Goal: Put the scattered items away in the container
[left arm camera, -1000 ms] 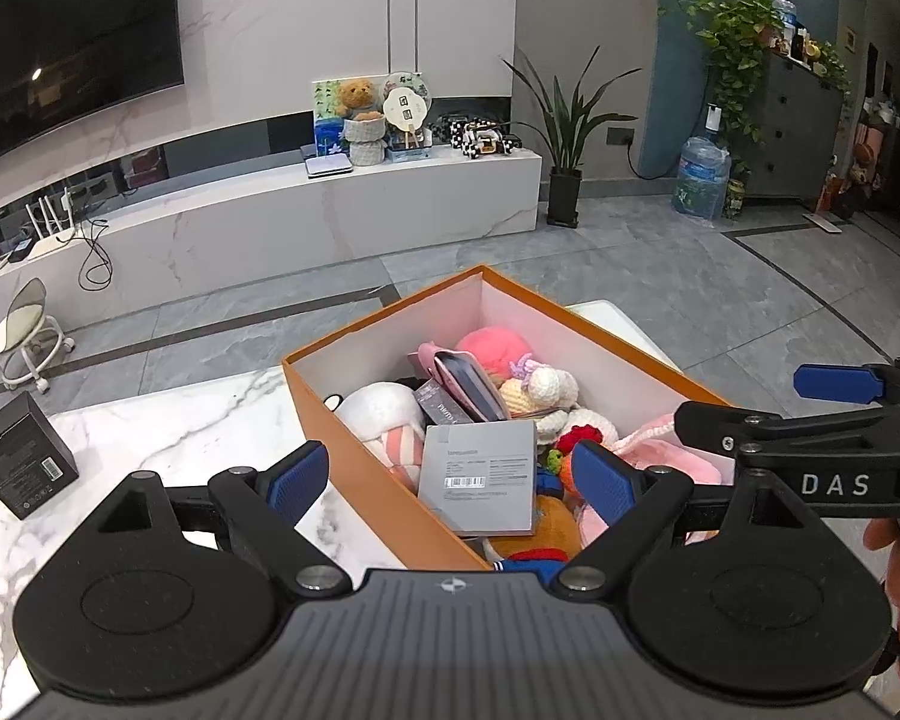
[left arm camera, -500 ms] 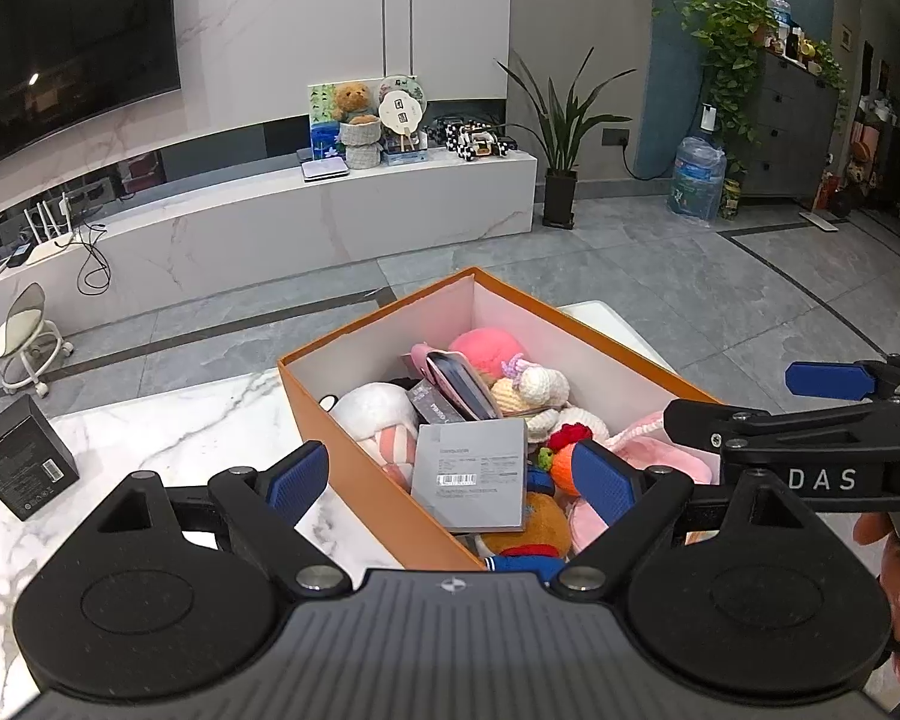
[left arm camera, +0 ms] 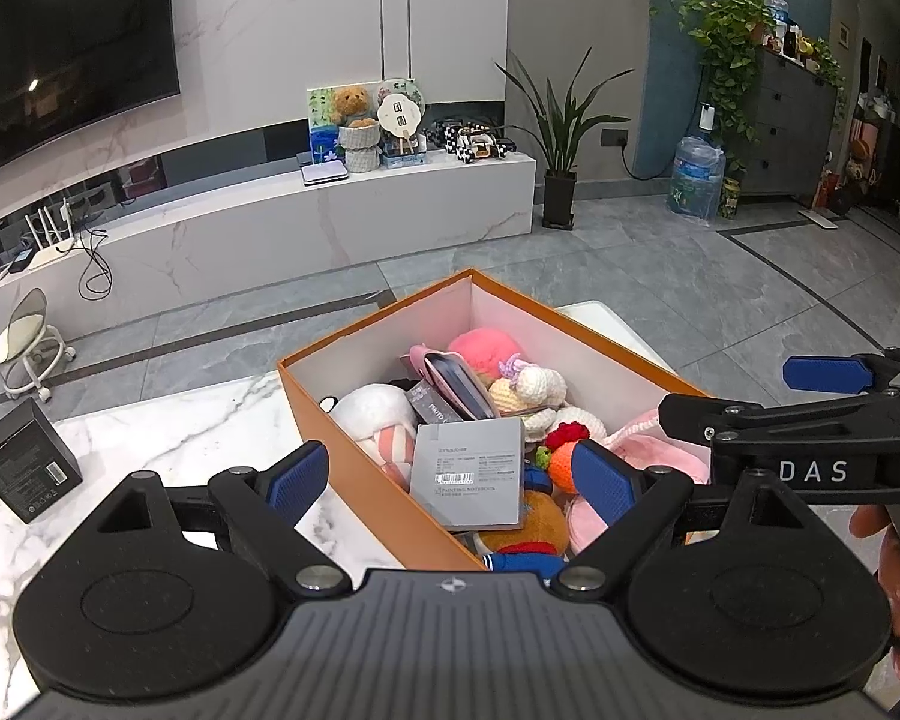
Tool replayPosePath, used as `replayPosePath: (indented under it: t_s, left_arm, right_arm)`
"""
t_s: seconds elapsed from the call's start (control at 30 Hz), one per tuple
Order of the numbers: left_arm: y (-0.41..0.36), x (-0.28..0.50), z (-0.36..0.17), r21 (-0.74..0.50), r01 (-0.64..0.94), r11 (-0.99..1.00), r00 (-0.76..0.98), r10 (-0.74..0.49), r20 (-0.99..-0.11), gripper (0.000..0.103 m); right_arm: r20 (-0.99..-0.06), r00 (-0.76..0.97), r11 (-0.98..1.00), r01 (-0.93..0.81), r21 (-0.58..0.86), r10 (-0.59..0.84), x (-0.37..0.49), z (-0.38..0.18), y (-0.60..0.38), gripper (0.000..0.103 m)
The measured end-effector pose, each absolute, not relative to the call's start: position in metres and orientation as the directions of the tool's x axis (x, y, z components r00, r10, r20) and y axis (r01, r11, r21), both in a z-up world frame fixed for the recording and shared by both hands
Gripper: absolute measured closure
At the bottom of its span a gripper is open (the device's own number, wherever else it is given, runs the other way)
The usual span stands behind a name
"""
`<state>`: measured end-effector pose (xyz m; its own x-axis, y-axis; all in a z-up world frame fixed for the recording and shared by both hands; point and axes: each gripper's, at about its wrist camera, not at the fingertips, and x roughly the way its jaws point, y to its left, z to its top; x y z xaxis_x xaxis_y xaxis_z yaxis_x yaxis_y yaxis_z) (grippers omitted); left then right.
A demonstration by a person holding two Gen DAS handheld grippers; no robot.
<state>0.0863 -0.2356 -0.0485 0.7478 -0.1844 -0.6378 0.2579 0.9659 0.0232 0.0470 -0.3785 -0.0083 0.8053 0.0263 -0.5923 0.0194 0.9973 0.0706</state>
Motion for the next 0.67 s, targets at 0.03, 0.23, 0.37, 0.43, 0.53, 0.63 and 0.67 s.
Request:
replayPosePath:
  t_s: [0.03, 0.23, 0.37, 0.43, 0.53, 0.63, 0.67]
  left_arm:
    - [-0.236, 0.086, -0.048, 0.024, 0.259, 0.966, 0.748, -0.185, -0.637, 0.0]
    - [-0.237, 0.083, -0.049, 0.022, 0.264, 0.964, 0.75, -0.191, -0.633, 0.0]
    - [-0.236, 0.081, -0.05, 0.019, 0.267, 0.964, 0.751, -0.195, -0.631, 0.0]
    - [-0.236, 0.08, -0.051, 0.018, 0.268, 0.963, 0.751, -0.197, -0.63, 0.0]
    - [-0.236, 0.078, -0.052, 0.017, 0.27, 0.963, 0.751, -0.2, -0.629, 0.0]
    - [-0.235, 0.077, -0.053, 0.015, 0.272, 0.962, 0.752, -0.203, -0.628, 0.0]
    - [-0.235, 0.076, -0.053, 0.014, 0.273, 0.962, 0.752, -0.204, -0.627, 0.0]
  right_arm:
    - [-0.592, 0.805, 0.997, 0.02, 0.071, 0.026, 0.047, -0.008, -0.378, 0.003]
    - [-0.59, 0.807, 0.997, 0.02, 0.07, 0.025, 0.045, -0.007, -0.378, 0.003]
    - [-0.589, 0.808, 0.997, 0.021, 0.071, 0.025, 0.045, -0.007, -0.379, 0.003]
    - [-0.589, 0.808, 0.997, 0.021, 0.071, 0.025, 0.045, -0.007, -0.38, 0.003]
    - [-0.589, 0.807, 0.997, 0.021, 0.071, 0.025, 0.044, -0.007, -0.381, 0.003]
    - [-0.589, 0.808, 0.997, 0.018, 0.073, 0.028, 0.045, -0.007, -0.38, 0.003]
    - [-0.589, 0.808, 0.997, 0.018, 0.072, 0.028, 0.045, -0.007, -0.38, 0.003]
